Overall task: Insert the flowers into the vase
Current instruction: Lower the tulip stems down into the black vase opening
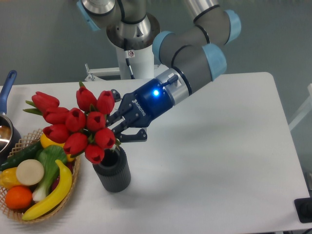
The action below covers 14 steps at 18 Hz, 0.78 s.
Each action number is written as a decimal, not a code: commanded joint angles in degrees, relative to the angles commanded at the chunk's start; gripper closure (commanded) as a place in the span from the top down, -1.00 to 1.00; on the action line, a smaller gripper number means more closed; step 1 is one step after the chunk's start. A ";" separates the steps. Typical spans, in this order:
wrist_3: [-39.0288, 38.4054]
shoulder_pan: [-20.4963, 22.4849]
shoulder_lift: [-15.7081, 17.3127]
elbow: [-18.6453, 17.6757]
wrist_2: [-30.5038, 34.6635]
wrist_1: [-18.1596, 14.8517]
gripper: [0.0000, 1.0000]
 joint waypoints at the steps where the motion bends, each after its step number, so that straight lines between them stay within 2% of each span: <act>1: 0.00 0.00 0.00 0.00 -0.44 0.00 -0.64; 14: 1.23 -0.17 -3.78 2.20 -0.45 0.00 -0.63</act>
